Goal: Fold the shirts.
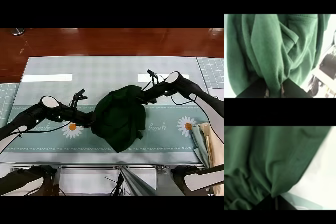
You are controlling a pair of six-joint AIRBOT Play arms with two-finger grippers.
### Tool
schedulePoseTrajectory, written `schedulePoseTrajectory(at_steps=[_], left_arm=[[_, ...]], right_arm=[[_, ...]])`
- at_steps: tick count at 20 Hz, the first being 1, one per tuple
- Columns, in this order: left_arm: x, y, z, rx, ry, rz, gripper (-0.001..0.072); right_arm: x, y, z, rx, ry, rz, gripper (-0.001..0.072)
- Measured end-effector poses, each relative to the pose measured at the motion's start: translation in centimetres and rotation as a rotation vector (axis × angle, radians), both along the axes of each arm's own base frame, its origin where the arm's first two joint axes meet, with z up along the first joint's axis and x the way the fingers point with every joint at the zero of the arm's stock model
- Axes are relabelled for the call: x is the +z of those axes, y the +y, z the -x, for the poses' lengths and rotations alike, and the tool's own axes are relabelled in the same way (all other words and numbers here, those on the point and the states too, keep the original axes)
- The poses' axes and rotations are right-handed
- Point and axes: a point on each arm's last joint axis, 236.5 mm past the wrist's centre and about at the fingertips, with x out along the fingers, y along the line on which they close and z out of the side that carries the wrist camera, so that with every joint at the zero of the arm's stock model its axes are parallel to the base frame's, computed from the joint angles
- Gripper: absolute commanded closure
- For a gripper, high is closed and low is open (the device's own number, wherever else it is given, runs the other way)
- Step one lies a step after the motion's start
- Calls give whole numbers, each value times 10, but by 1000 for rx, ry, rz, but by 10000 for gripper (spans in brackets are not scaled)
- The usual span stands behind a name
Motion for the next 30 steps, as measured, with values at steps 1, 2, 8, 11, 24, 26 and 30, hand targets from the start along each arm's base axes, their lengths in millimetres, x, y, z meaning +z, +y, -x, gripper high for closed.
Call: schedulePoseTrajectory(at_steps=[1, 2, 8, 11, 24, 26, 30], left_arm=[[10, 2, -11, 14, -28, 11, 668], [25, 5, -25, 31, -69, 25, 668], [237, 22, -126, 127, -601, 167, 669], [364, 38, -125, 145, -891, 166, 669], [406, 49, 48, -167, -945, -36, 669], [368, 61, 48, -161, -842, -132, 669], [279, 74, 32, -133, -624, -265, 669]], right_arm=[[14, 1, -6, 23, -24, -4, 679], [32, 0, -15, 43, -66, 0, 680], [265, -11, -80, 66, -633, 42, 680], [404, -22, -48, 45, -947, 47, 679], [481, -81, 183, 105, -1133, 244, 679], [441, -96, 188, 64, -1020, 290, 679], [336, -113, 184, 17, -748, 346, 681]])
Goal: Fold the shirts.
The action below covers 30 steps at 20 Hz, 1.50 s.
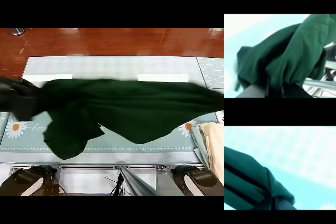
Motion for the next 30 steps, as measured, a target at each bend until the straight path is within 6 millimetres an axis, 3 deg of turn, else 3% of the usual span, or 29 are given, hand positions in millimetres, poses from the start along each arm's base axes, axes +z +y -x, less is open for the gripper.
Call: schedulePoseTrajectory(at_steps=[5, 8, 11, 12, 13, 14, 15, 18, 21, 23, 24, 26, 28, 30], left_arm=[[-123, -20, -46, 92, 163, -46, 668], [-175, -37, -85, 148, 192, -43, 668], [-207, -52, -122, 189, 207, -39, 643], [-212, -57, -132, 195, 208, -36, 383], [-218, -61, -140, 196, 215, -40, 8], [-219, -64, -147, 197, 213, -39, 2], [-218, -65, -155, 201, 211, -36, 2], [-214, -42, -162, 194, 242, -104, 3], [-216, 22, -146, 219, 329, -241, 3], [-222, 54, -119, 255, 403, -263, 3], [-227, 60, -102, 262, 443, -244, 3], [-239, 46, -64, 248, 509, -133, 3], [-250, 8, -25, 207, 565, 44, 3], [-259, -26, -2, 188, 591, 174, 3]], right_arm=[[-121, -7, -51, -119, 207, 10, 682], [-171, -11, -101, -190, 274, 0, 680], [-206, -23, -151, -271, 337, -28, 680], [-216, -25, -166, -290, 367, -53, 670], [-221, -25, -179, -296, 386, -85, 478], [-226, -22, -191, -295, 410, -123, 169], [-228, -20, -201, -293, 430, -160, 87], [-219, -27, -220, -286, 462, -227, 94], [-211, -69, -209, -319, 493, -189, 95], [-222, -106, -180, -386, 540, -160, 95], [-232, -117, -162, -421, 569, -166, 95], [-257, -120, -125, -468, 617, -223, 96], [-280, -102, -95, -482, 631, -312, 96], [-297, -76, -75, -479, 632, -397, 96]])
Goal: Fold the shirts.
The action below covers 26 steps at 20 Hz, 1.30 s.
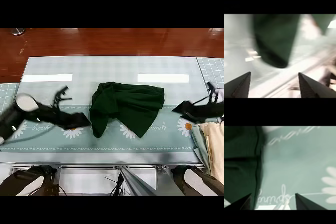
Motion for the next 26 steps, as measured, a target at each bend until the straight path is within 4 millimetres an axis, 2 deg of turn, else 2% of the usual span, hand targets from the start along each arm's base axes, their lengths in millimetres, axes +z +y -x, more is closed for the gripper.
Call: schedulePoseTrajectory(at_steps=[3, 5, 6, 7, 8, 10, 13, 18, 21, 23, 24, 25, 26], left_arm=[[-17, -37, 14, 18, -16, 66, 3], [-30, -55, 13, 32, -41, 62, 6], [-35, -62, 10, 33, -53, 54, 111], [-38, -69, 6, 37, -67, 50, 625], [-40, -76, 0, 43, -82, 48, 668], [-40, -86, -13, 43, -115, 45, 669], [-29, -97, -34, 50, -161, 64, 669], [-11, -104, -56, 55, -217, 90, 669], [-7, -106, -56, 42, -215, 99, 668], [-6, -107, -53, 30, -209, 105, 668], [-5, -108, -52, 25, -207, 107, 668], [-5, -108, -52, 18, -208, 108, 669], [-3, -107, -53, 7, -215, 112, 669]], right_arm=[[-16, 33, 20, 22, -1, -63, 96], [-21, 51, 26, 53, -2, -79, 96], [-22, 59, 28, 68, -5, -86, 96], [-23, 67, 30, 86, -5, -89, 96], [-25, 74, 32, 102, -3, -90, 95], [-28, 84, 36, 122, 9, -83, 96], [-32, 94, 40, 126, 30, -59, 96], [-47, 123, 45, 153, 95, -85, 96], [-51, 143, 35, 189, 126, -107, 96], [-51, 156, 18, 221, 123, -107, 96], [-51, 165, 9, 241, 121, -108, 130], [-52, 172, 1, 263, 118, -105, 302], [-54, 179, -7, 291, 115, -96, 560]])
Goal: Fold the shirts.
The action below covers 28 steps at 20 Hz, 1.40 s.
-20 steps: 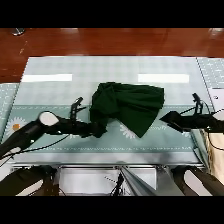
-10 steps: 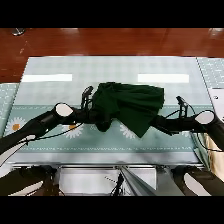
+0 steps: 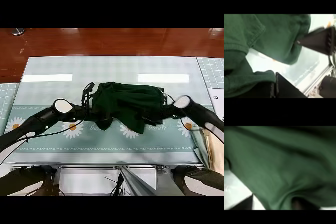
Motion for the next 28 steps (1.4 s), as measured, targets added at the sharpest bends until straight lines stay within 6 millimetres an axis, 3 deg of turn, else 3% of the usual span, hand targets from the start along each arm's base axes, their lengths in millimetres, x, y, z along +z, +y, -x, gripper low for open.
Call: schedulePoseTrajectory(at_steps=[1, 4, 6, 7, 9, 11, 13, 14, 16, 17, 19, 21, 24, 28], left_arm=[[3, 2, -3, -8, -6, 4, 668], [28, 15, -22, -8, -31, 43, 669], [67, 31, -49, 18, -95, 90, 669], [98, 43, -69, 47, -159, 116, 669], [178, 72, -106, 120, -327, 176, 669], [274, 107, -128, 196, -525, 230, 669], [372, 143, -127, 263, -737, 258, 669], [415, 159, -118, 294, -836, 265, 669], [488, 189, -87, 357, -1021, 247, 669], [517, 203, -68, 389, -1109, 218, 669], [556, 225, -30, 467, -1250, 127, 669], [575, 245, 5, 560, -1351, -26, 669], [580, 265, 52, 691, -1413, -269, 669], [573, 274, 110, 788, -1432, -460, 669]], right_arm=[[0, 6, -6, 29, -3, 5, 678], [19, 26, -32, 100, -52, -17, 679], [50, 26, -57, 152, -123, -11, 680], [77, 22, -74, 177, -183, 0, 680], [155, 10, -116, 174, -369, 22, 680], [260, -12, -147, 141, -611, 59, 679], [374, -39, -148, 98, -863, 111, 679], [420, -52, -136, 74, -966, 135, 680], [495, -74, -97, 30, -1143, 189, 679], [524, -84, -72, 10, -1218, 222, 679], [564, -100, -23, -27, -1329, 284, 679], [592, -117, 28, -72, -1424, 355, 679], [613, -138, 88, -140, -1505, 438, 679], [606, -163, 135, -209, -1479, 524, 679]])
